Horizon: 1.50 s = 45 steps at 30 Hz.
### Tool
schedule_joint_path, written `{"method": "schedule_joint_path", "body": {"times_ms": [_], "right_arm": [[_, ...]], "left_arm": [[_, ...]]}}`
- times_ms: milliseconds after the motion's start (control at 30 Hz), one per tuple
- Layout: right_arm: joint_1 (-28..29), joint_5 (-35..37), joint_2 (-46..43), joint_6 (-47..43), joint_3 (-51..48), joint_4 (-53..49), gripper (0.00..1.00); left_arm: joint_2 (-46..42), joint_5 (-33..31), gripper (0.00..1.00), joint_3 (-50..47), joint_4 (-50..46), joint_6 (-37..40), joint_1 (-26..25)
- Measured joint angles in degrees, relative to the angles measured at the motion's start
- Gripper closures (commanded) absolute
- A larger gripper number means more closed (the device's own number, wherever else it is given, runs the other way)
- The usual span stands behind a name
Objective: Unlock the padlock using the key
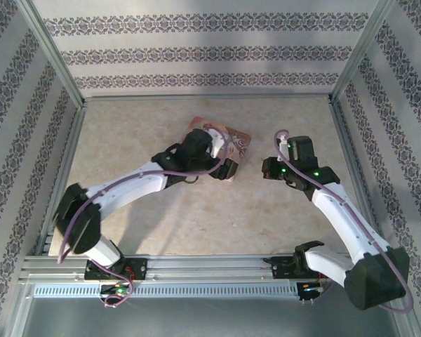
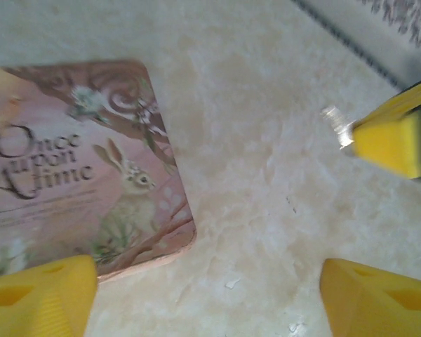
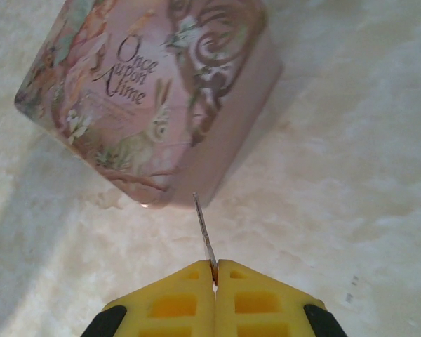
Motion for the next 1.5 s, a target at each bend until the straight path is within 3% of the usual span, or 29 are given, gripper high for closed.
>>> {"method": "schedule_joint_path", "body": {"times_ms": [133,333,467,733,1133,1500], "right_arm": [[4.31,-1.22,5.66,0.0,2.89,2.21,1.0],[8.35,-3.56,13.05,1.44,7.52,6.8,1.0],[9.49,-6.51,18.71,3.54,10.69,10.97,1.0],[9.94,-11.56,28.87,7.04,14.71,15.93,1.0],[9.99,-15.04,35.71,8.59,15.32,20.09,1.0],[9.86,-15.72,36.48,8.35,14.12,22.03,1.0]], "left_arm": [[-8.87,-5.01,0.0,-9.9,4.98,-0.07,0.46],[-18.01,-11.58,0.01,-23.74,9.9,-0.46,1.73],[-22.91,-12.72,0.01,-30.16,11.67,-2.47,4.15],[-24.09,2.43,0.05,-39.12,18.93,-11.32,17.44],[-9.46,16.15,0.27,-38.16,28.55,-15.58,18.1],[2.36,20.48,0.31,-35.5,38.07,-16.37,18.45]]}}
